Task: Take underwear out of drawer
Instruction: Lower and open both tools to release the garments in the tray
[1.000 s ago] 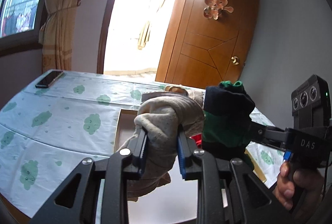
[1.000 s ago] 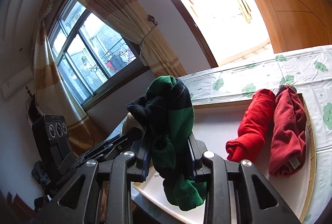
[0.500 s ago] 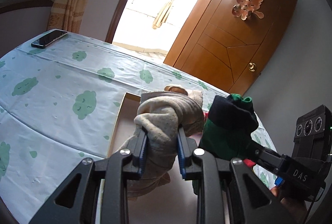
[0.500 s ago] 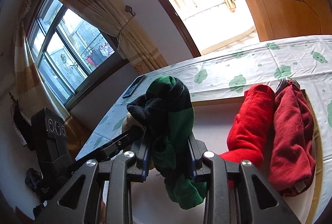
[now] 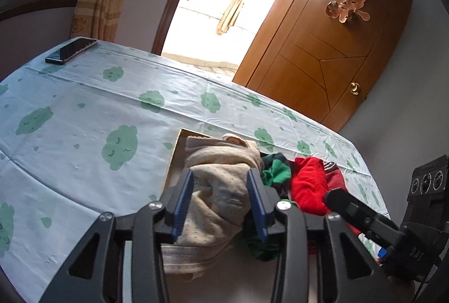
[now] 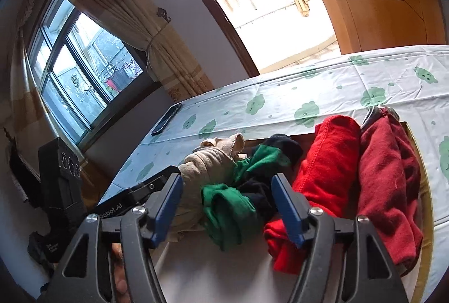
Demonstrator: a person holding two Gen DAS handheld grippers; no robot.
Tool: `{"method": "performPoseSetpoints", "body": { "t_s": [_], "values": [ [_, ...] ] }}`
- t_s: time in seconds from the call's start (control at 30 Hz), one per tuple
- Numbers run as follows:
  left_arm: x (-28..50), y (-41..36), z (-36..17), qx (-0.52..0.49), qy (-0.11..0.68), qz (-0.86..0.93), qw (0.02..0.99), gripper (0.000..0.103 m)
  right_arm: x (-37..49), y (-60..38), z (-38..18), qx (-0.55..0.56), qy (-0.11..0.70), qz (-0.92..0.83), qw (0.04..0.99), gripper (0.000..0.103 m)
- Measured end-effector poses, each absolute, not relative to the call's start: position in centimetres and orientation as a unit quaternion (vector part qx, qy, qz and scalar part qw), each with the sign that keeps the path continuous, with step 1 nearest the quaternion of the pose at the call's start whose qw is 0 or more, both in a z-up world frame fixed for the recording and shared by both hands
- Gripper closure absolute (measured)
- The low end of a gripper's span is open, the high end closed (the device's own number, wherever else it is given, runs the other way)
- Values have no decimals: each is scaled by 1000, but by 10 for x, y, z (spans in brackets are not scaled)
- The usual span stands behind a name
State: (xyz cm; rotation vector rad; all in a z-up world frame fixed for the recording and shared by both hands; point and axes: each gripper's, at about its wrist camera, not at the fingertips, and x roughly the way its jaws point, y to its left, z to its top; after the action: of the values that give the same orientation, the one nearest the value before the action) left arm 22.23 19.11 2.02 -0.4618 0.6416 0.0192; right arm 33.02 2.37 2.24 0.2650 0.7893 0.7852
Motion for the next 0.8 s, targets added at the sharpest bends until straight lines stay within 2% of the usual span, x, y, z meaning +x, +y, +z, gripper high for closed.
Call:
{"method": "performPoseSetpoints", "body": {
  "t_s": [0.07,0.43,0.8],
  "values": [
    [214,195,22,-239,304,2,922,48,326,17,24,131,374,370,841,35],
    [148,178,41,-201,274,-43,939,42,250,-26,45,116,374,442,807,29],
    [67,151,50,-133,247,-89,956,38,158,-73,64,69,328,500,798,26]
  ]
}}
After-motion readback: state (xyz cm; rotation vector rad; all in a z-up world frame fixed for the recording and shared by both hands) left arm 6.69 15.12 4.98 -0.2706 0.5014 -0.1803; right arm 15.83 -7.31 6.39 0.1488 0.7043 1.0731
